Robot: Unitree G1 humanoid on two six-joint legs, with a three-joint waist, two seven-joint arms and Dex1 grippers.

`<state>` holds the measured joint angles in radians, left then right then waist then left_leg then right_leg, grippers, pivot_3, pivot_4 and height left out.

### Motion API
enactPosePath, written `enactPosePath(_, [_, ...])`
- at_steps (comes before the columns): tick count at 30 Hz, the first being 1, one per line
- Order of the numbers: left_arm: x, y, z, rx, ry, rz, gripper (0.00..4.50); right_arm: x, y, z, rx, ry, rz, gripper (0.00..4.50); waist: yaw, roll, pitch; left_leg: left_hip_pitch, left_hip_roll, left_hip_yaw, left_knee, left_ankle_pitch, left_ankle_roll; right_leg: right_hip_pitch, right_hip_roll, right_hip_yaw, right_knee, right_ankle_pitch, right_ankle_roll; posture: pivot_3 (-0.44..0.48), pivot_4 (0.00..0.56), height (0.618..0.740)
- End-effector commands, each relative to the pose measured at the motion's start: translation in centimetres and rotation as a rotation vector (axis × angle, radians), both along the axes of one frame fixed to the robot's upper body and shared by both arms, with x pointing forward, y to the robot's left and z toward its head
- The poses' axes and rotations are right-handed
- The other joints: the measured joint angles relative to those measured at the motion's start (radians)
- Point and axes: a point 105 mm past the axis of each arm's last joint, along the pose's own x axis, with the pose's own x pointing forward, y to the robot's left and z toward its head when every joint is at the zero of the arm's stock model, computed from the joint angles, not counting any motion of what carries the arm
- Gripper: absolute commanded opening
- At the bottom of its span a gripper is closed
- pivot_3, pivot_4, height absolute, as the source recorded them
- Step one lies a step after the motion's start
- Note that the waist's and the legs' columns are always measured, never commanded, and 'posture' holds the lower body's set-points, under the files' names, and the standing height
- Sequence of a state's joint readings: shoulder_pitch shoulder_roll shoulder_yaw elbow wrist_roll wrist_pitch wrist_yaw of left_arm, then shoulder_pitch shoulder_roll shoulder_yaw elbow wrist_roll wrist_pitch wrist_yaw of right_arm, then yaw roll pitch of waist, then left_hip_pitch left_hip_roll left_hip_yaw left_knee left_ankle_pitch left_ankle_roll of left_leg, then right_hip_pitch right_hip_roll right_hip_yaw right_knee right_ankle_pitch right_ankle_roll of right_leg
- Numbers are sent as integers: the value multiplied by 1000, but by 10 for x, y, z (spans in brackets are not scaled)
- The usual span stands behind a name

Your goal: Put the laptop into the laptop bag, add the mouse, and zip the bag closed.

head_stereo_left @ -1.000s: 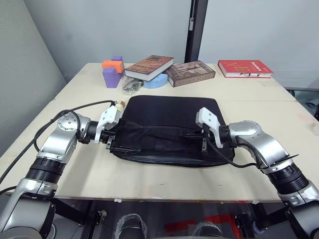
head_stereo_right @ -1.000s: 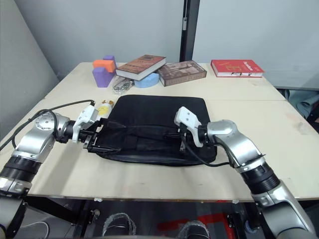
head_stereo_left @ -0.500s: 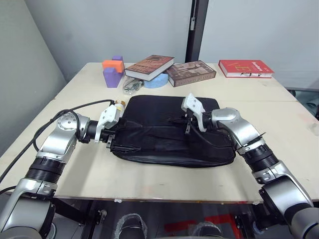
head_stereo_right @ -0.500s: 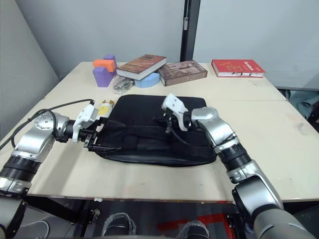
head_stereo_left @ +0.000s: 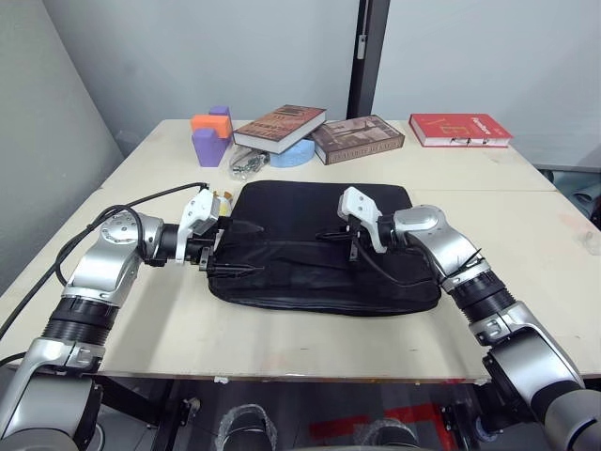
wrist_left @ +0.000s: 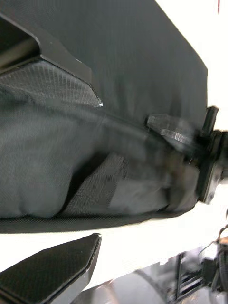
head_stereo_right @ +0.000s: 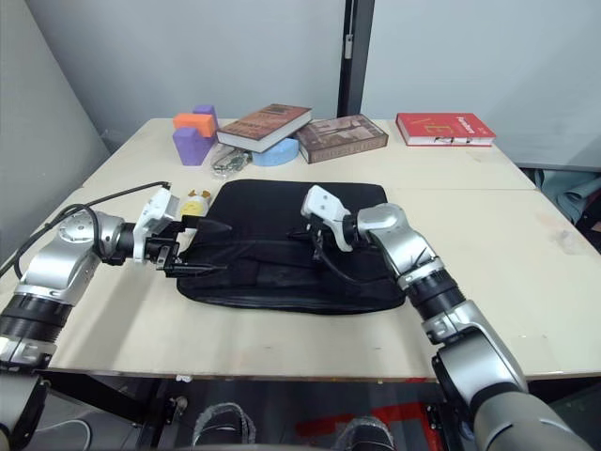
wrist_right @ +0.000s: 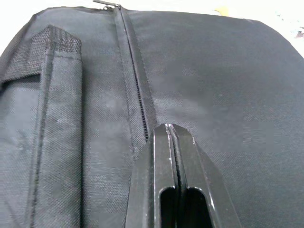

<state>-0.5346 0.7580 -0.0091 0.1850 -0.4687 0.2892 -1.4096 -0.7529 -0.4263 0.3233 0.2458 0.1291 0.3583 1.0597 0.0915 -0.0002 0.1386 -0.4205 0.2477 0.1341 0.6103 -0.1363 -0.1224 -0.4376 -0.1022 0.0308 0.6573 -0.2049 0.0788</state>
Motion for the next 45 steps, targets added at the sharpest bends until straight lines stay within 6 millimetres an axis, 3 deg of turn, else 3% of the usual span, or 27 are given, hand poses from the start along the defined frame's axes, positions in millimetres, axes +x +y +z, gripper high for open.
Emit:
enactPosePath(1, [17,12,12,-75,23,136,4500,-3,-4,-23,-81,60,-1,49,0,0,0,0,0,0,0,0,0,0,0,0,0,0,0,0,150,725])
enactPosePath(6, [64,42,11,-160,29,478,4500,2,-5,-22,-88,47,-16,49,0,0,0,2,0,-1,0,0,0,3,0,0,0,0,0,0,150,725])
enactPosePath(10, [85,62,17,-240,62,681,4500,2,-5,-21,-90,44,-14,49,0,-1,-1,3,0,-1,1,0,0,3,0,0,0,0,0,0,150,725])
enactPosePath(14, [101,77,3,-224,141,877,4500,2,-4,-21,-88,41,-15,49,0,-1,-1,2,0,-1,0,0,-1,3,0,-1,0,0,0,0,150,725])
enactPosePath(20, [113,80,-13,-199,237,1015,4500,4,-5,-21,-88,29,-26,49,1,-1,-1,2,0,-2,1,0,-1,4,0,-1,0,0,0,0,150,725])
enactPosePath(24, [116,72,-24,-165,287,1005,4500,4,-6,-21,-84,23,-34,49,0,-1,-1,2,0,-3,0,0,-1,4,0,-2,-1,0,0,0,150,725])
enactPosePath(28, [121,79,-44,-130,345,1102,4500,5,-8,-20,-85,15,-50,49,1,-1,-1,2,0,-3,0,0,-1,4,0,-2,-1,0,0,0,150,725])
enactPosePath(34, [120,74,-65,-88,398,1125,4500,5,-10,-20,-85,11,-62,49,3,-2,-1,3,0,-4,0,0,-1,5,0,-2,-1,0,0,0,150,725])
enactPosePath(39, [120,70,-68,-97,408,1109,3017,5,-12,-21,-93,11,-69,0,4,-2,-1,6,0,-4,0,0,-1,7,0,-2,-1,0,0,0,150,725])
enactPosePath(45, [117,81,-48,-168,396,1087,954,5,-14,-23,-98,20,-71,0,3,-2,-1,7,0,-4,-1,0,-1,8,0,-2,-2,0,0,0,150,725])
